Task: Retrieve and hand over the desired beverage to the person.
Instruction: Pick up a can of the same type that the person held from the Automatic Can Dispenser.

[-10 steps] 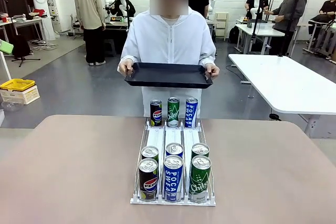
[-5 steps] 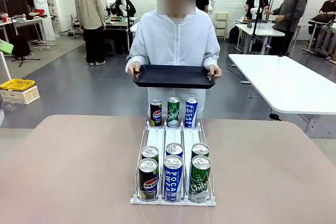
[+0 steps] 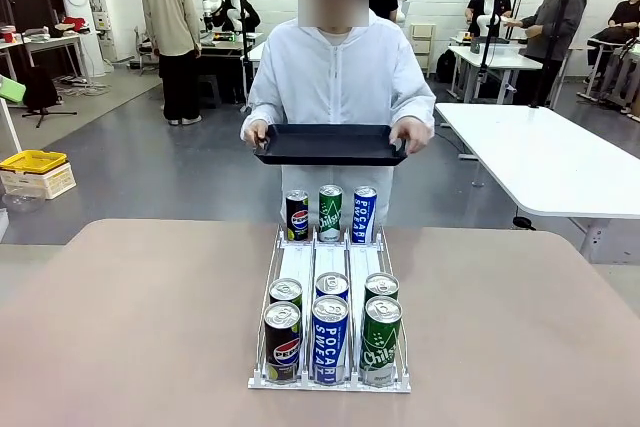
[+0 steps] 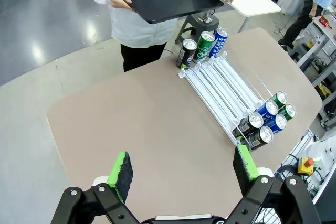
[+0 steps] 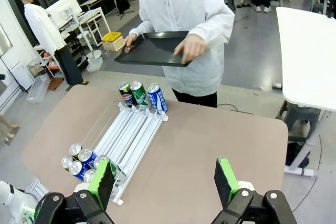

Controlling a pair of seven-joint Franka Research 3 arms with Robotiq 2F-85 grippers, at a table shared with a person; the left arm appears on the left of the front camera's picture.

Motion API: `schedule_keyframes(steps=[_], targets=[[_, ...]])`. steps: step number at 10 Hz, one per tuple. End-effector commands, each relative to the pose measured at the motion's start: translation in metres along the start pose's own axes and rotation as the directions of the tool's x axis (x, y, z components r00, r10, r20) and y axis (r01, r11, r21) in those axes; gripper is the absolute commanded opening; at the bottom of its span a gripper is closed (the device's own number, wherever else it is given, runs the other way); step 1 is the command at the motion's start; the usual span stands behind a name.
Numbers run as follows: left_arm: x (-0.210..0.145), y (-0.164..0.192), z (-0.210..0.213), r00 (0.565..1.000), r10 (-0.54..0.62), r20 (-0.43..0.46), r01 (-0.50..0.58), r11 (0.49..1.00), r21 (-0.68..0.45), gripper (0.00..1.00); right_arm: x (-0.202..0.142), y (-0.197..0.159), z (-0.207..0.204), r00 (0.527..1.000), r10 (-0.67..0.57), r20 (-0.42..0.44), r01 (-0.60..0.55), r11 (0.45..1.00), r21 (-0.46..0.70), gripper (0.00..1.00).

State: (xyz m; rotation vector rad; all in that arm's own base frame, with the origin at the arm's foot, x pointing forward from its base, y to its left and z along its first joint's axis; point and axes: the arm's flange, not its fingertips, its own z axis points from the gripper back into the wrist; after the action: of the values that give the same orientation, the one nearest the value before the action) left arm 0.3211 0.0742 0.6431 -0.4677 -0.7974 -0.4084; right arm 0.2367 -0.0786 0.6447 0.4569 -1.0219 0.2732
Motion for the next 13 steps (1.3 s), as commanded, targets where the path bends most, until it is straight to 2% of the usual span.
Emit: schedule_keyframes(steps=[1, 13], targets=[[-0.0002, 0.0017, 0.0, 1.0, -0.014, 0.001, 0.014, 1.0, -0.013, 1.0, 0.0009, 0.0018, -0.0039, 1.0, 0.004, 0.0, -0.004, 1.0, 0.027, 1.0], [-0.0002, 0.0017, 0.0, 1.0, -0.014, 0.001, 0.014, 1.0, -0.013, 1.0, 0.0009, 0.0018, -0.0039, 1.0, 0.004, 0.0, -0.004, 1.0, 0.027, 1.0]])
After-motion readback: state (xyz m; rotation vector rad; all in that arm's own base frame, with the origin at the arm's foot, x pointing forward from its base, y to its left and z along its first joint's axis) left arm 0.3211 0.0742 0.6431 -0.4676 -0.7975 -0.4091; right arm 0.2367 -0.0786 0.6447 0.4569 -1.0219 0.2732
